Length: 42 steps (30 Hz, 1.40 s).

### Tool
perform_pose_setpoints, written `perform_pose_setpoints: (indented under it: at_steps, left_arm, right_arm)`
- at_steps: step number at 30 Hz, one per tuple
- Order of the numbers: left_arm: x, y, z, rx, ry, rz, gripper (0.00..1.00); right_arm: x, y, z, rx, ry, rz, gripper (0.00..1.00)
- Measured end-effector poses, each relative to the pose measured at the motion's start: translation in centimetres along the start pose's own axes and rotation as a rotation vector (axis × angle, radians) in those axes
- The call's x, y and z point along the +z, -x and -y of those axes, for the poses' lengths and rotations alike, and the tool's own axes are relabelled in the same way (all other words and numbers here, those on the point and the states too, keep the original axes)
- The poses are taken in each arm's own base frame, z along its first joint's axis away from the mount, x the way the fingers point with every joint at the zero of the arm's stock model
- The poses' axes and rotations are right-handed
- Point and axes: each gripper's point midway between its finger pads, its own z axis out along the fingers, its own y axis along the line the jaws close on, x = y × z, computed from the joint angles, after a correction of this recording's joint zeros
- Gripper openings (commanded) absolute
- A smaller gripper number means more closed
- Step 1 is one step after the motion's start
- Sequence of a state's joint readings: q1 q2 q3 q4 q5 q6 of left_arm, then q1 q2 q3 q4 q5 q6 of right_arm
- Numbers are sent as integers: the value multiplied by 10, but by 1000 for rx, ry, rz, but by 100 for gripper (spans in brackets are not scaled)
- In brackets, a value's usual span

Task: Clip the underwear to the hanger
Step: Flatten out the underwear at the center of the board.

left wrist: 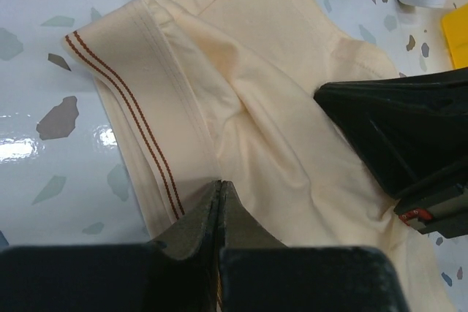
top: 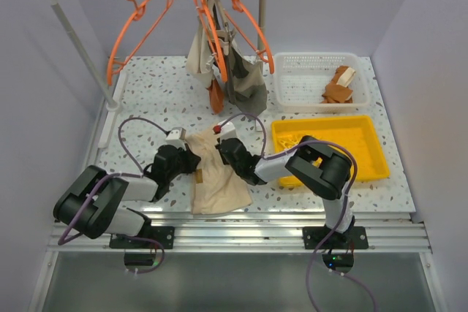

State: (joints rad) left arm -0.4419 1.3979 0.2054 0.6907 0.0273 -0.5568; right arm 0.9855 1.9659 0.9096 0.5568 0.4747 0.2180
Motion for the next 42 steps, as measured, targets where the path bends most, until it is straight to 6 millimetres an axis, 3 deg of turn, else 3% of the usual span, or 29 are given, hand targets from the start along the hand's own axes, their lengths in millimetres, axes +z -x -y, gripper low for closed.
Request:
perform_pose_setpoints:
  at_steps: [12,21,33,42]
  left_arm:
    - [-1,1,-3,0,19,0,0]
    - [21,11,4,0,9,-1,0]
    - [50,26,14,5,-7,0,0]
    - [54,30,12,20,15,4,0]
  right_arm:
    - [4,-1,17,101,-91,-2,0]
    - [-1,-5,44,149,-198,-24,0]
    - [10,0,72,174,-258,-52,0]
    - [18,4,80,166,-273,-62,0]
